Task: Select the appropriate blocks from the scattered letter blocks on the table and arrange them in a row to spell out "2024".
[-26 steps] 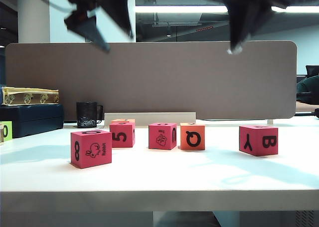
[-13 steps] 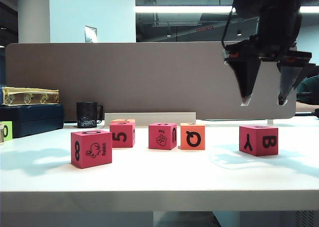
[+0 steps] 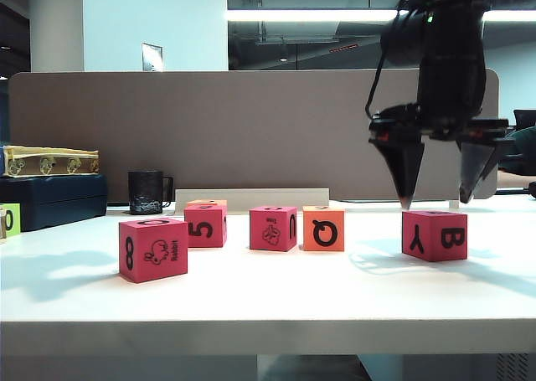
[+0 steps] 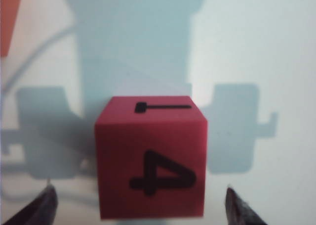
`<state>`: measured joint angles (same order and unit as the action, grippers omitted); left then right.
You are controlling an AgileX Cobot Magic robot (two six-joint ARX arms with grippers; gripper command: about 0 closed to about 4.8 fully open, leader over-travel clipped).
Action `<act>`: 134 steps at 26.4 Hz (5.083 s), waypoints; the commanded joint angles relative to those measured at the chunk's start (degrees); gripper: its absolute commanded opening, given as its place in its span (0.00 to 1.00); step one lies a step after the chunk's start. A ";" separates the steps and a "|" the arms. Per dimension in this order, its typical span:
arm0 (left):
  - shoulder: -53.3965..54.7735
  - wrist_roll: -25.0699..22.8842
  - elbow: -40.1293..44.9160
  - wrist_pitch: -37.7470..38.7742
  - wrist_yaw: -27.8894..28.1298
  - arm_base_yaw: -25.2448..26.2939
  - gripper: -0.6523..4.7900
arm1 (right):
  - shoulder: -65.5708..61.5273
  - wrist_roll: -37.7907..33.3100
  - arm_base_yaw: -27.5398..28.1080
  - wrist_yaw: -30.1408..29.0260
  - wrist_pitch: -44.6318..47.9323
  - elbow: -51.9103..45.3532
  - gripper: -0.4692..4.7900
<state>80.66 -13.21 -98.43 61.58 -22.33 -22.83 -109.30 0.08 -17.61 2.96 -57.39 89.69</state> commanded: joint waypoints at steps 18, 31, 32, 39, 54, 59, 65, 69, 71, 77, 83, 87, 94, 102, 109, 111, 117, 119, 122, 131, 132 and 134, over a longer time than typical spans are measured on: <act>-0.35 0.13 -0.15 -0.46 -1.53 -0.02 0.62 | -4.31 5.68 0.92 1.20 4.70 0.20 0.38; -0.31 0.13 -0.13 -1.20 -1.53 -0.02 0.62 | -4.20 10.91 0.79 1.46 2.08 3.89 0.39; -0.31 0.11 -0.13 -1.20 -1.53 -0.02 0.62 | -4.20 10.91 0.79 1.46 1.77 4.72 0.39; -0.31 0.09 -0.13 -1.25 -1.53 -0.02 0.62 | -4.20 18.69 0.17 1.14 -1.90 9.18 0.39; -0.28 -0.26 -0.13 -2.12 -1.53 -0.02 0.62 | -4.20 48.48 -0.70 -2.45 0.31 9.11 0.39; -0.28 -0.26 -0.13 -2.14 -1.51 -0.02 0.62 | -4.26 51.28 -0.70 -10.73 2.34 9.11 0.39; -0.28 -0.28 -0.13 -2.14 -1.51 -0.02 0.62 | -4.48 51.41 -0.70 -15.52 1.03 9.07 0.39; -0.28 -0.26 -0.13 -2.14 -1.51 -0.02 0.62 | -5.05 51.45 -0.57 -12.63 -0.26 9.07 0.39; -0.28 -0.28 -0.13 -2.16 -1.51 -0.02 0.62 | -5.51 52.06 -0.50 -11.85 -0.48 9.07 0.39; -0.28 -0.26 -0.13 -2.16 -1.51 -0.02 0.62 | -7.52 53.37 -0.50 -9.05 1.57 9.09 0.39; -0.28 -0.26 -0.13 -2.16 -1.51 -0.02 0.62 | -8.61 53.35 -0.50 -8.87 2.93 9.09 0.39; -0.28 -0.26 -0.13 -2.16 -1.51 -0.02 0.62 | -8.72 52.48 -0.50 -8.85 3.52 9.11 0.39; -0.28 -0.26 -0.13 -2.16 -1.51 -0.02 0.62 | -8.72 50.45 -0.50 -8.85 3.63 9.09 0.67; -0.26 -0.26 -0.13 -2.16 -1.51 -0.02 0.62 | -8.59 49.18 -0.50 -8.79 3.69 9.11 0.85; -0.26 -0.26 -0.13 -2.38 -1.51 -0.02 0.62 | -8.33 45.64 -0.52 -3.87 3.65 10.64 0.93; -0.26 -0.26 -0.13 -2.45 -1.51 -0.02 0.62 | -8.13 44.04 -0.52 -3.52 3.56 11.76 0.93; -0.26 -0.24 -0.13 -2.93 -1.51 -0.02 0.62 | -8.13 35.80 -0.59 -4.15 1.62 18.97 0.93; -0.26 -0.24 -0.13 -2.86 -1.51 -0.02 0.62 | -8.13 33.51 -0.57 -4.07 0.76 20.65 0.93; -0.26 -0.26 -0.13 -2.67 -1.51 -0.02 0.62 | -8.13 30.05 -0.42 -3.61 -0.04 21.81 0.93; -0.26 -0.26 -0.13 -2.97 -1.49 -0.02 0.62 | -8.26 14.75 -0.15 1.66 -5.16 21.86 0.19; -0.26 -0.26 -0.13 -3.06 -1.49 -0.02 0.62 | -8.28 13.97 -0.15 1.66 -6.23 21.86 0.12; -0.26 -0.26 -0.13 -3.34 -1.51 -0.02 0.62 | -8.48 13.33 -0.15 1.64 -7.91 21.86 0.08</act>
<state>80.64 -13.32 -98.43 59.13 -23.49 -22.83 -117.86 14.85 -17.72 4.56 -63.55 111.37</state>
